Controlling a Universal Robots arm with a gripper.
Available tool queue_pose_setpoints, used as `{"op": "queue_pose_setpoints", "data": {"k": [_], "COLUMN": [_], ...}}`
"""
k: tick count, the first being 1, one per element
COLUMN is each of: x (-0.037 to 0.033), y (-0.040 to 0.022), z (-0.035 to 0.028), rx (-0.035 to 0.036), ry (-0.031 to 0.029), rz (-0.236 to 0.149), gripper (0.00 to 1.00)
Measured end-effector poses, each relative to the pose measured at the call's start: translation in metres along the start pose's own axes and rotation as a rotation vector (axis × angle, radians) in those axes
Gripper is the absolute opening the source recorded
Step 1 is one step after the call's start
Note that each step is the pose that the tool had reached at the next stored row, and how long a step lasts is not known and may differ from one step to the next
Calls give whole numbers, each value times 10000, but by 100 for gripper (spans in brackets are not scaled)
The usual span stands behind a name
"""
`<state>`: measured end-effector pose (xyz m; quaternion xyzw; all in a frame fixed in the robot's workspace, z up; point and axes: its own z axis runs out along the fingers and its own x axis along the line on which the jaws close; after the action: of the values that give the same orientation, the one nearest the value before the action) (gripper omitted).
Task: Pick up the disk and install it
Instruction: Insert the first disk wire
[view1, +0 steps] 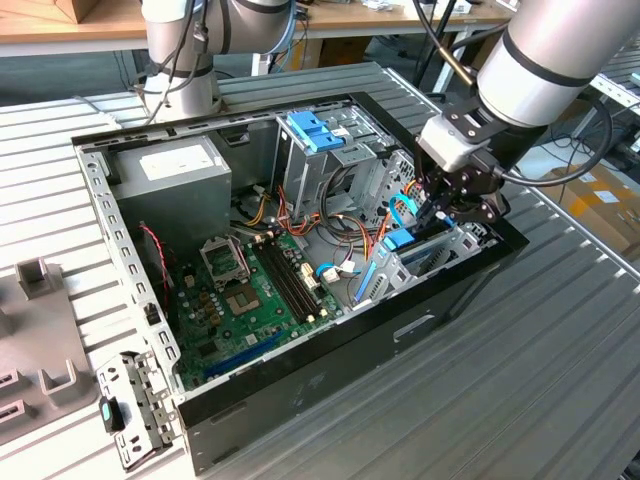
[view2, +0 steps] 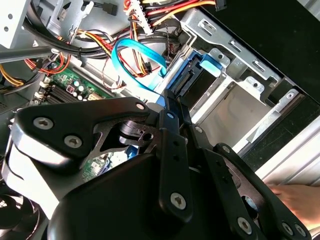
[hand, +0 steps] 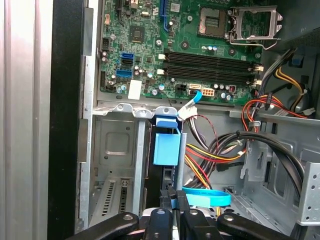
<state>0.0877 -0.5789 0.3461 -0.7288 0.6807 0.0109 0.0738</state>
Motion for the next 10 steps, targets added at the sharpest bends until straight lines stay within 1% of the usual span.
{"op": "queue_pose_setpoints", "data": {"k": [4, 10], "x": [2, 6], "y": [1, 3], "z": [7, 36], "rx": [-1, -1], "ry": [2, 2], "rz": [0, 0], "gripper": [16, 16]}}
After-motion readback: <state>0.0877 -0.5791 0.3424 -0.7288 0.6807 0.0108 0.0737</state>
